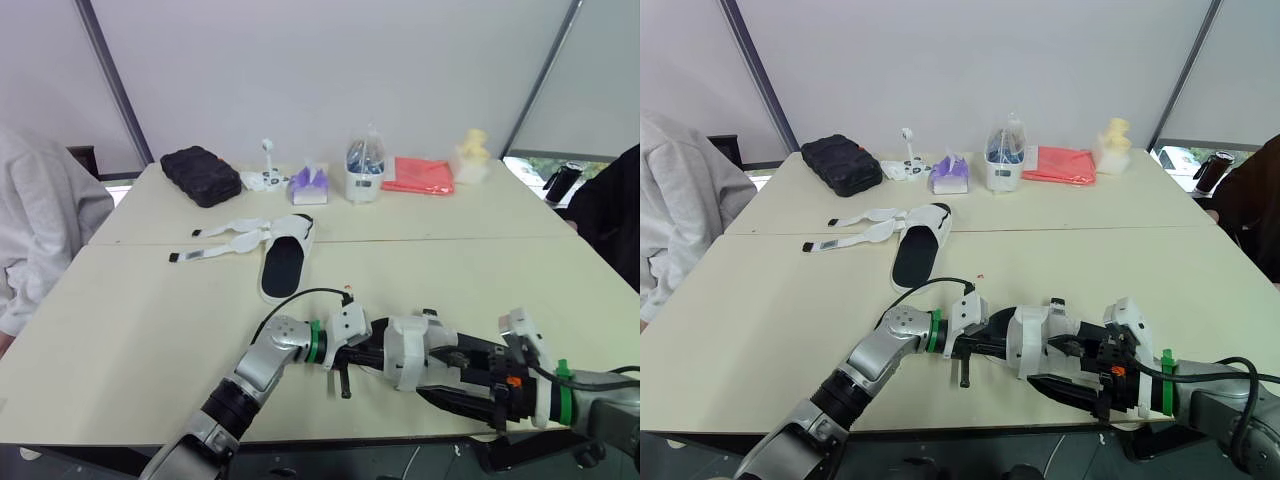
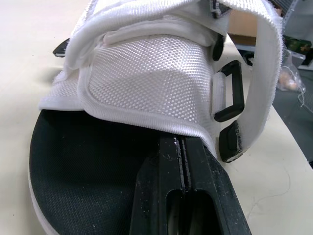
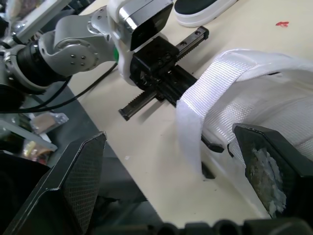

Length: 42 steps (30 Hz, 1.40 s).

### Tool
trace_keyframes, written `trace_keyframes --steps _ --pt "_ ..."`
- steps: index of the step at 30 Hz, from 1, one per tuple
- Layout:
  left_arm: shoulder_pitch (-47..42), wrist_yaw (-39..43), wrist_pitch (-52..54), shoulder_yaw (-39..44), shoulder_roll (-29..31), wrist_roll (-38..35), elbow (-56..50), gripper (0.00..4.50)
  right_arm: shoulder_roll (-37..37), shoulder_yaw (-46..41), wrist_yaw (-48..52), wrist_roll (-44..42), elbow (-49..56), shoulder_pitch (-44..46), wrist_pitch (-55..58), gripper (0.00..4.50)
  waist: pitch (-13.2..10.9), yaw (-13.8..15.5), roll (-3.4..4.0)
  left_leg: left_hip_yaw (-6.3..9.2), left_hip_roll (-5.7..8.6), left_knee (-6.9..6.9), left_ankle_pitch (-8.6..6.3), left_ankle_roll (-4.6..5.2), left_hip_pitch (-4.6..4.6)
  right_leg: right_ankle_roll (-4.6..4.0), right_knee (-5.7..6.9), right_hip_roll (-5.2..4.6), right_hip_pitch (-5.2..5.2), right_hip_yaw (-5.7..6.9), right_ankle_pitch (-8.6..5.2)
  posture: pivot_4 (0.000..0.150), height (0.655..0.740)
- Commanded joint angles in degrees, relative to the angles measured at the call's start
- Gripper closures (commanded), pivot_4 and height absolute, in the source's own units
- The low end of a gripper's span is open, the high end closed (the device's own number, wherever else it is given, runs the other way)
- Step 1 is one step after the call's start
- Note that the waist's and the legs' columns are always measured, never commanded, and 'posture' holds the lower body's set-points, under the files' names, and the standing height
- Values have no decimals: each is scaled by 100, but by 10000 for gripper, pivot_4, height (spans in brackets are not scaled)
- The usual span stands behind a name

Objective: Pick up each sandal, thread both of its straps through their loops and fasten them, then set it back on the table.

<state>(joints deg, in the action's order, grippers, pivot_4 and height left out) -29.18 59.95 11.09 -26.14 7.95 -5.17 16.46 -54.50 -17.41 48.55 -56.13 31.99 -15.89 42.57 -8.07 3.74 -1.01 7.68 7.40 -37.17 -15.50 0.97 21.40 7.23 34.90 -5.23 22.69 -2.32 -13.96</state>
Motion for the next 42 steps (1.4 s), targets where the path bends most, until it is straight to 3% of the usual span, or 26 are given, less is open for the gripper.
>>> trace_keyframes --steps 1,5,11,15,20,23,29,32,36,42 --pt "112 -51 81 -196 89 252 249 45000 91 30 -65 -314 235 -45 330 254 0 0 0 0 0 1 0 0 1 0 0 0 2 0 0 1500 7400" --pt "89 -55 59 -193 91 251 283 45000 73 -192 -184 214 50 160 51 254 -5 -1 7 -1 0 1 1 2 11 0 0 -1 11 -1 -1 1500 7400" --pt "104 -73 43 -200 88 235 299 45000 388 -492 -844 1578 -2042 1955 -1292 254 -8 -19 5 -8 2 -6 -6 -11 1 -4 -1 -1 2 -2 -1 1500 7400" --pt "122 -52 40 -217 102 239 279 45000 1397 -316 -2171 2696 -3465 3663 -2667 254 -3 -18 21 -8 -1 14 2 2 2 14 7 3 20 -2 9 1500 7400" --pt "200 -33 109 -245 187 254 123 45000 2398 -467 -3942 3842 -5195 5145 -4476 254 -5 -19 33 -5 4 17 11 -11 16 10 32 6 53 -4 12 1500 7400" --pt "275 -8 167 -248 280 250 -7 45000 2571 -497 -4551 4264 -5848 5542 -5289 254 -6 -17 41 -7 9 23 11 -13 19 9 33 15 58 -4 12 1500 7400" --pt "411 39 516 -265 538 206 -385 45000 2467 212 -6108 6114 -6839 6229 -7034 254 -3 -240 65 -12 8 52 18 -26 7 8 38 22 68 -15 12 1500 7400" --pt "437 50 593 -296 620 198 -507 45000 2718 -69 -6317 5710 -7172 6515 -7162 254 -3 -314 64 -9 6 80 43 -64 -5 6 38 22 67 -17 11 1500 7400" --pt "367 385 757 -303 1077 195 -765 45000 3594 -373 -4229 3462 -6595 6679 -6465 254 -3 -436 64 -5 -8 96 44 -66 -10 2 33 28 66 -26 11 1500 7400" --pt "289 542 798 -224 1250 108 -741 45000 3632 -133 -3208 2893 -5472 5971 -5501 254 -4 -460 70 -1 -20 107 36 -54 -5 -3 34 51 80 -26 9 1500 7400"
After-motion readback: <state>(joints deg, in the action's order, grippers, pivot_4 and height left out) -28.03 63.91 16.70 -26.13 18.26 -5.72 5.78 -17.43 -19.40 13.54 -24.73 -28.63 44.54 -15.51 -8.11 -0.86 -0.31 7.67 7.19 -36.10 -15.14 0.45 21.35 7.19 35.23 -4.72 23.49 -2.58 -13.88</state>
